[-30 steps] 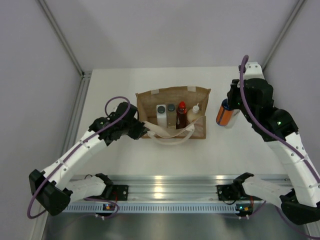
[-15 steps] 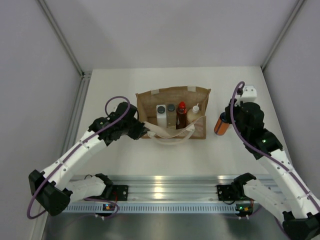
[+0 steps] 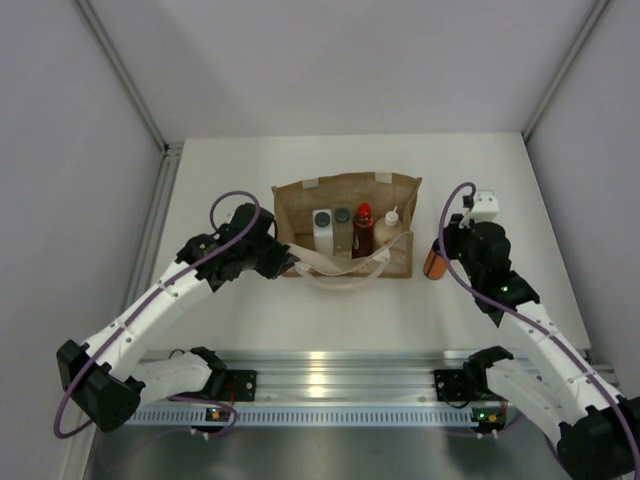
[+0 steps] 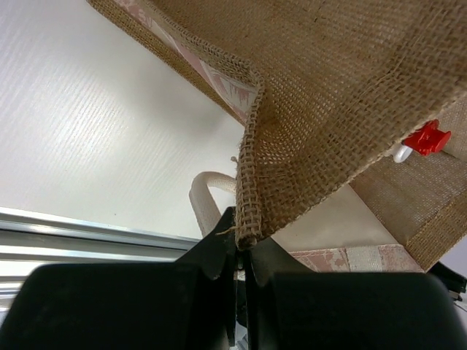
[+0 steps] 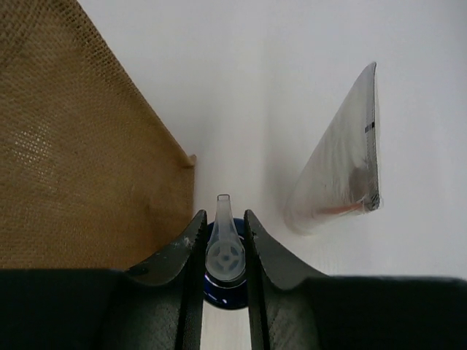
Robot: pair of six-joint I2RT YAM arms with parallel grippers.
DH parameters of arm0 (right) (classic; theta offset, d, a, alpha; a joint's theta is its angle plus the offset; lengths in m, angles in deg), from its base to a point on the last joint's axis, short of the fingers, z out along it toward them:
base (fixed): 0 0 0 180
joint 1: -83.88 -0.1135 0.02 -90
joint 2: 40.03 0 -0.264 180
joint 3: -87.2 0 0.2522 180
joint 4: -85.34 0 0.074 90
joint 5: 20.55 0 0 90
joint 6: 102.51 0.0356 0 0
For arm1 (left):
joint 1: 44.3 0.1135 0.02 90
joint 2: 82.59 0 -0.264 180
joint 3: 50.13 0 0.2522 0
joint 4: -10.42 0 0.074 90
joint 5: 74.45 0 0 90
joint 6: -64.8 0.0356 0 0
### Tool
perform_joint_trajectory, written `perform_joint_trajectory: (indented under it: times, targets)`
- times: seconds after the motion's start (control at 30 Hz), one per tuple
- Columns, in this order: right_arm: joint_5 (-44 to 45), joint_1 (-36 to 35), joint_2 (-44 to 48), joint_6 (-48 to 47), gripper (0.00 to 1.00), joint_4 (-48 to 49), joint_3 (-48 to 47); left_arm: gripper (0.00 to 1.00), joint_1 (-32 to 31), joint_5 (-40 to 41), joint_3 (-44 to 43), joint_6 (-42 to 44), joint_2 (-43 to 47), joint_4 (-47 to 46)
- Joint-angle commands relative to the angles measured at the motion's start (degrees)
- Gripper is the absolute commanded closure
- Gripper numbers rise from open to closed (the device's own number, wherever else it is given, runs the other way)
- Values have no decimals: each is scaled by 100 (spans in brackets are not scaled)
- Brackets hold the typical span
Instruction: Take the personal care products out of the canvas bag
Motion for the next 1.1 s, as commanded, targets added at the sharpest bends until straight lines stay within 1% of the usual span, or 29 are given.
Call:
perform_joint_trajectory:
  times: [0.0,0.03,0.07,0.1,0.13,0.2,0.23,0.37,0.47,0.5,0.53,0.57,0.6,0.63,0.67,0.77,0.8,0.87,0.9,0.97,1.0,1.07]
  targets:
    - [-135,95,104,-38,93,927,126,100,-3,-162,-209,66,-4,150]
    - [-143,103,182,-38,82,901,152,100,-3,-179,-209,75,-22,150]
    - [-144,95,226,-55,68,874,196,100,-3,-188,-192,75,-30,150]
    - [-83,103,270,-30,46,874,222,100,-3,-197,-166,75,-48,150]
    - [40,95,349,-29,40,813,214,100,-3,-197,-157,75,-48,150]
    - [102,103,429,-82,33,760,161,100,-3,-188,-148,75,-57,150]
    - [120,104,481,-108,31,742,57,100,-3,-171,-156,83,-39,150]
    - [252,103,543,-266,30,286,-453,100,-3,-162,-157,83,-74,150]
    - [33,95,473,-197,30,101,-1032,100,-3,-214,-113,83,-101,150]
    - [-116,95,403,-48,32,-108,-1217,100,-3,-223,-95,75,-101,150]
    - [-517,95,194,14,34,-224,-1619,100,-3,-232,-78,49,-92,150]
    - [-748,86,61,128,37,-347,-1814,100,-3,-232,-51,40,-75,150]
    - [-941,8,-62,190,41,-557,-1982,100,-3,-223,-42,31,-83,150]
    - [-1109,-71,-307,243,42,-637,-2279,100,-3,-215,-34,5,-75,150]
    - [-1084,-177,-405,391,42,-699,-2413,100,-3,-214,-25,-4,-74,150]
    - [-786,-677,-730,734,42,-875,-2808,100,-3,-188,-16,-13,-83,150]
    - [-707,-983,-940,805,42,-945,-2923,100,-3,-171,-16,-22,-75,150]
    - [-338,-1310,-1187,998,42,-1217,-3335,100,-3,-144,2,-66,-57,150]
    - [-224,-1616,-1475,1086,43,-1340,-3485,100,-3,-135,10,-83,-48,150]
    - [75,-1908,-1793,1340,44,-1725,-4003,100,-3,-109,19,-92,-31,150]
    - [172,-2222,-2082,1403,45,-1832,-4153,100,-3,-100,11,-101,-31,150]
    - [322,-2549,-2286,1403,45,-1851,-4452,100,-3,-91,10,-110,-22,150]
